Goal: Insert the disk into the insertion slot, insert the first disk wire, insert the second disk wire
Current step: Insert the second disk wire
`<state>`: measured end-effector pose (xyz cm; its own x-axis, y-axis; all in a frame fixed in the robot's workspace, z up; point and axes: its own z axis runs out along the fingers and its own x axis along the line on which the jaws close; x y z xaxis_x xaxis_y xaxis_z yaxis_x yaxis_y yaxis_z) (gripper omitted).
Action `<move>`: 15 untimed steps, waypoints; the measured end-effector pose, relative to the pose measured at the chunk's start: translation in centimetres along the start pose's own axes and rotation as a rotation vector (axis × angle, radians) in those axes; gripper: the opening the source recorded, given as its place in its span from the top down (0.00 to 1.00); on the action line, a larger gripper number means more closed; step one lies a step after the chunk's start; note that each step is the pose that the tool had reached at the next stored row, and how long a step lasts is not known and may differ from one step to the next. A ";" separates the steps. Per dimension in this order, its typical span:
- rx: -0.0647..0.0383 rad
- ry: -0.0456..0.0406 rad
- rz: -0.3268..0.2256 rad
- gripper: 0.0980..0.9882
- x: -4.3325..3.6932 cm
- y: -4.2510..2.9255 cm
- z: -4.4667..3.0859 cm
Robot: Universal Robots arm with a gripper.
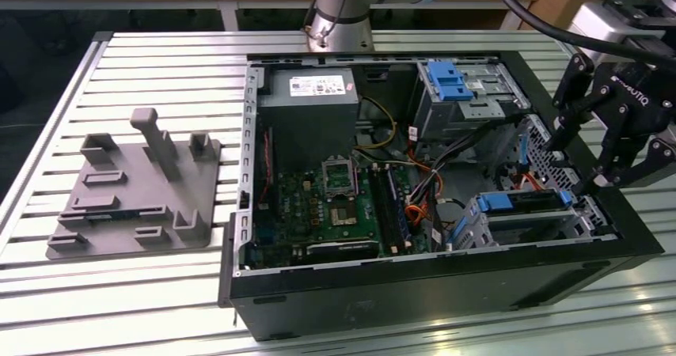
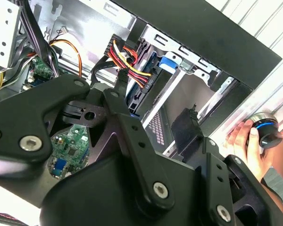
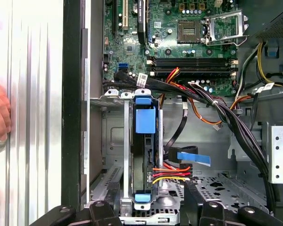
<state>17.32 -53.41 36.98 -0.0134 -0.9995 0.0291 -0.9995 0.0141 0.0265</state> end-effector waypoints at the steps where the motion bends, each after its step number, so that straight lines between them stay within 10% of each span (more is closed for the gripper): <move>1: 0.000 0.0000 0.000 0.38 0.00 0.00 0.00; 6: -0.001 0.0026 0.000 0.38 -0.01 -0.02 -0.12; 9: -0.001 0.0239 0.001 0.38 -0.89 0.01 -0.46; 15: -0.010 0.1418 0.003 0.38 -2.53 0.03 -0.53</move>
<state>17.33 -50.87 37.44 -0.0122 -0.9853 0.1701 -0.9992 0.0186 0.0365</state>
